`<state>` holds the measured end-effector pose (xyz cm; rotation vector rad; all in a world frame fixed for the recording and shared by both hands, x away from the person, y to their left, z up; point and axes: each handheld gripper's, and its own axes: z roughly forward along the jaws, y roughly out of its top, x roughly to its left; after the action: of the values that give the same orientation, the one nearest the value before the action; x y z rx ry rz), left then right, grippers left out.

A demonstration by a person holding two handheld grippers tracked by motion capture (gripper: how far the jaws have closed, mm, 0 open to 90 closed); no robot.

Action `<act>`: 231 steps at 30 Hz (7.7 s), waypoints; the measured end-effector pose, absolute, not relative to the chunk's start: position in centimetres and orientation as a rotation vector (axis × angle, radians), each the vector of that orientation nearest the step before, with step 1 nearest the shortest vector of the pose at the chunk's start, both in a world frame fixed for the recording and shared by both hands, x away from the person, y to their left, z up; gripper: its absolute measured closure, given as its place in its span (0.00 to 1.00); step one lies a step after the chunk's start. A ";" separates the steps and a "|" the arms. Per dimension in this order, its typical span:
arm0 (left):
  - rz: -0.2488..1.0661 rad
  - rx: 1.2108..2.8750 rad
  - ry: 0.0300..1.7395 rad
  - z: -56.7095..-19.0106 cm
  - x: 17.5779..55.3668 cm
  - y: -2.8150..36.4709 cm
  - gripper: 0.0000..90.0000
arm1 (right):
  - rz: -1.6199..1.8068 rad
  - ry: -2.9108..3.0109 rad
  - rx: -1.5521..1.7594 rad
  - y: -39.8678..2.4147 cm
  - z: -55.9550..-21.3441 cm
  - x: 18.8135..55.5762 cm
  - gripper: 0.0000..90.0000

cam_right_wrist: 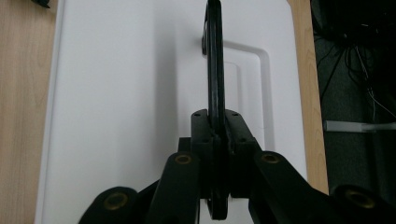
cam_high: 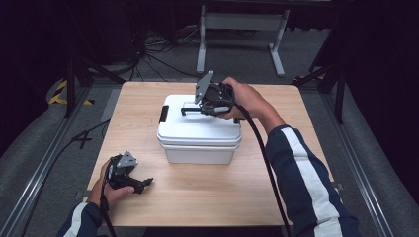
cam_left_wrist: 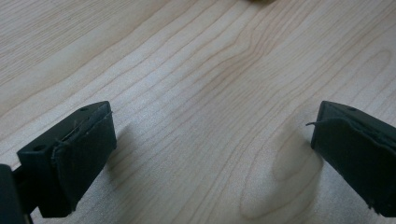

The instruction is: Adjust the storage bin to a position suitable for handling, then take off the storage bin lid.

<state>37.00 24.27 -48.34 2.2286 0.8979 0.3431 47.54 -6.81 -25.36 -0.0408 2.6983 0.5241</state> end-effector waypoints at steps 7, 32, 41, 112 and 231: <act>0.334 2.239 0.891 -48.3 37.1 24.3 0.00 | 0.557 2.679 -0.041 -7.9 -24.7 47.2 0.94; 0.342 2.230 0.895 -48.3 37.0 24.3 0.01 | 0.600 2.621 0.002 -13.3 -23.5 45.9 0.94; 0.345 2.226 0.904 -48.3 36.9 24.3 0.01 | 0.620 2.581 0.066 -16.6 -22.2 45.6 0.94; 0.341 2.230 0.909 -48.3 36.9 24.3 0.01 | 0.581 2.547 0.567 -32.3 -30.9 48.9 0.94; 0.348 2.229 0.914 -48.3 36.7 24.4 0.01 | 0.962 2.399 0.818 -38.0 -43.1 33.9 0.43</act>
<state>36.73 24.36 -48.31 2.2291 0.9145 0.3479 33.93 -38.00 -43.15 0.8180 2.3989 0.9619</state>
